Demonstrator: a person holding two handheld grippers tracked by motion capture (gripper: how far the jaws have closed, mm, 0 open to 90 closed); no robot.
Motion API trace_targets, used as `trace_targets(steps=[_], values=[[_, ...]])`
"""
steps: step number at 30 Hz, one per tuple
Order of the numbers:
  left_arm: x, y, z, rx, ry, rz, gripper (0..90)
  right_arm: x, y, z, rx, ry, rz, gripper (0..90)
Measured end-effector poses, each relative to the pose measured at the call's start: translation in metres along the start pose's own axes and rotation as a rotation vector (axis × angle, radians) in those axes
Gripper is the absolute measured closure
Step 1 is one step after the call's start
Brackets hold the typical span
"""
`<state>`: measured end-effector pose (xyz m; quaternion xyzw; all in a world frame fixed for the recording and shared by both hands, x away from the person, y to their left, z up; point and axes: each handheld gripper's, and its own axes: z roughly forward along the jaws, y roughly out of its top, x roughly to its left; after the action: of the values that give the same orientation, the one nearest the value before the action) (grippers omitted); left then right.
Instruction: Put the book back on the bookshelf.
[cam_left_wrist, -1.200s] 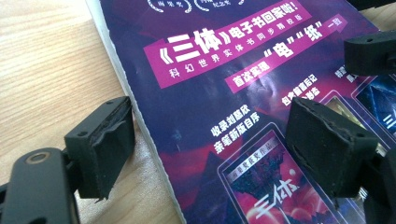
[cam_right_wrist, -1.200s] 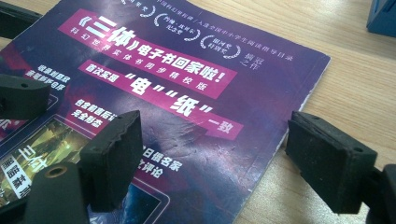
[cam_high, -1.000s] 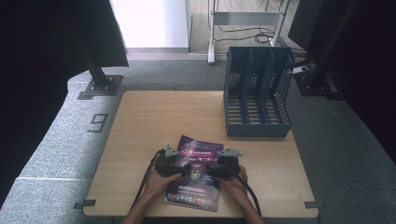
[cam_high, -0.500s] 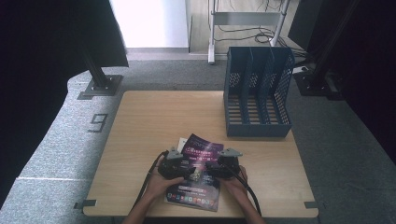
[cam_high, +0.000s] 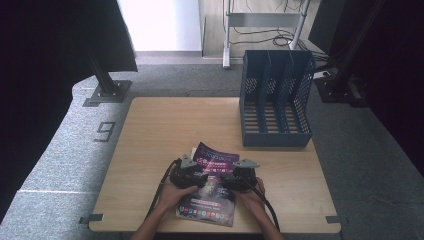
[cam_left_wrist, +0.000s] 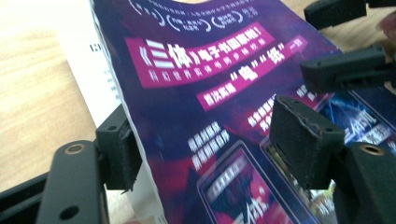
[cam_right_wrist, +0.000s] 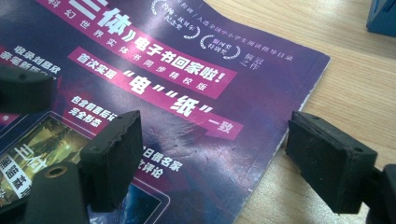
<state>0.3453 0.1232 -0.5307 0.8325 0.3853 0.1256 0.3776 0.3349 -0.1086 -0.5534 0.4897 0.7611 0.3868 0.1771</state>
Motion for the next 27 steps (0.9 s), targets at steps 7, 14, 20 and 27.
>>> trace_targets(steps=[7,14,20,27], values=[[0.004,0.010,0.005,0.010,-0.027,0.002,36.7,0.000,0.000,0.000,0.000,0.000,0.001,18.5],[-0.003,0.011,0.007,-0.004,-0.008,0.031,41.7,0.000,0.000,0.000,0.001,0.000,0.001,18.5],[-0.005,0.010,0.007,-0.011,0.038,0.037,51.9,0.000,0.000,0.000,0.001,0.000,0.002,18.5],[-0.010,0.005,0.009,-0.022,0.085,0.076,64.6,0.000,0.000,0.000,0.001,0.000,0.002,18.5]])
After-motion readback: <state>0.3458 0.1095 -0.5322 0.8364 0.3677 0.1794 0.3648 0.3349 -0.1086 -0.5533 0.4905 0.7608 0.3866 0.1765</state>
